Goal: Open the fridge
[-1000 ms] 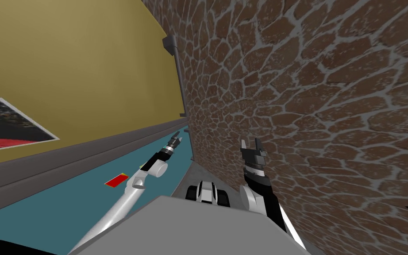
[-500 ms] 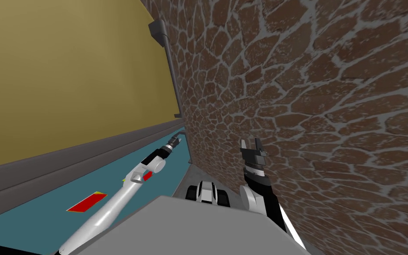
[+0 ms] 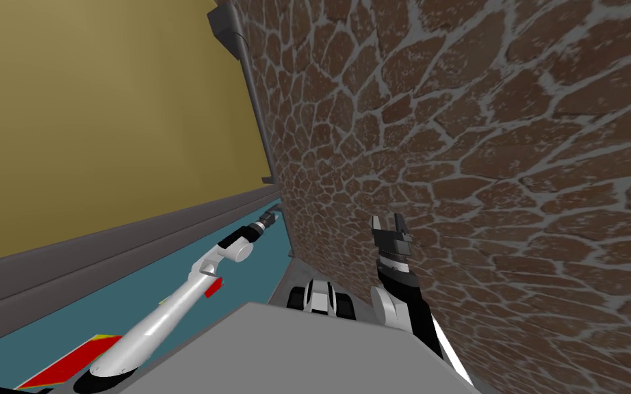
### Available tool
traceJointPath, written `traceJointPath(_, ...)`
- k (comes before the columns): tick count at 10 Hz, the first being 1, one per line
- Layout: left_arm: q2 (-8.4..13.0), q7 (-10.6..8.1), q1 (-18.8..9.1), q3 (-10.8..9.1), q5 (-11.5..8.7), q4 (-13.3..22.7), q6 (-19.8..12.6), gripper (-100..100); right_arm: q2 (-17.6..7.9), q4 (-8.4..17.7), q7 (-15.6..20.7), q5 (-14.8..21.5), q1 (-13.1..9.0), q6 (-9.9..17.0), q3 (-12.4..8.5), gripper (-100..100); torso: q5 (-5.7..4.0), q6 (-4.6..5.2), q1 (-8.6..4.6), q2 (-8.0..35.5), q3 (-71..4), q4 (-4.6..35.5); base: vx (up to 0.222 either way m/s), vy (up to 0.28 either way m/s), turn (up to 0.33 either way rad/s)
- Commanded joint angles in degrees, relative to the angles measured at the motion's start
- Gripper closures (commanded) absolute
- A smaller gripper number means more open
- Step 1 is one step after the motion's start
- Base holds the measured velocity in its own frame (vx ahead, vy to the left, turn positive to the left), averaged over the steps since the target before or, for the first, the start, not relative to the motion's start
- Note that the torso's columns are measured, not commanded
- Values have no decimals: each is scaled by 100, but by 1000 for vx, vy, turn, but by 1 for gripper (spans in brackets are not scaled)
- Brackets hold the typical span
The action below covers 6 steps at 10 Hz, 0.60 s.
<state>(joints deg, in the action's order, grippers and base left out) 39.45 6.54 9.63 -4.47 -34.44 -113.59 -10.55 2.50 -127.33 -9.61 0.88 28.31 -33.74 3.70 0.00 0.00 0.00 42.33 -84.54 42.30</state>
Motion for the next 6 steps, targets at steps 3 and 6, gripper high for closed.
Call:
traceJointPath(3, 34, -17, -10, -34, -31, -31, -75, 100, 0, 0, 0, 0, 0, 0, 0, 0, 0, 0, 2, -13, -10, -5, 63, -15, 0)
traceJointPath(6, -346, -135, -684, 74, 338, 494, 98, 100, 0, 1, 0, 0, -4, 1, 0, 0, 27, -21, 44, 32, 23, -9, -171, 51, -85)
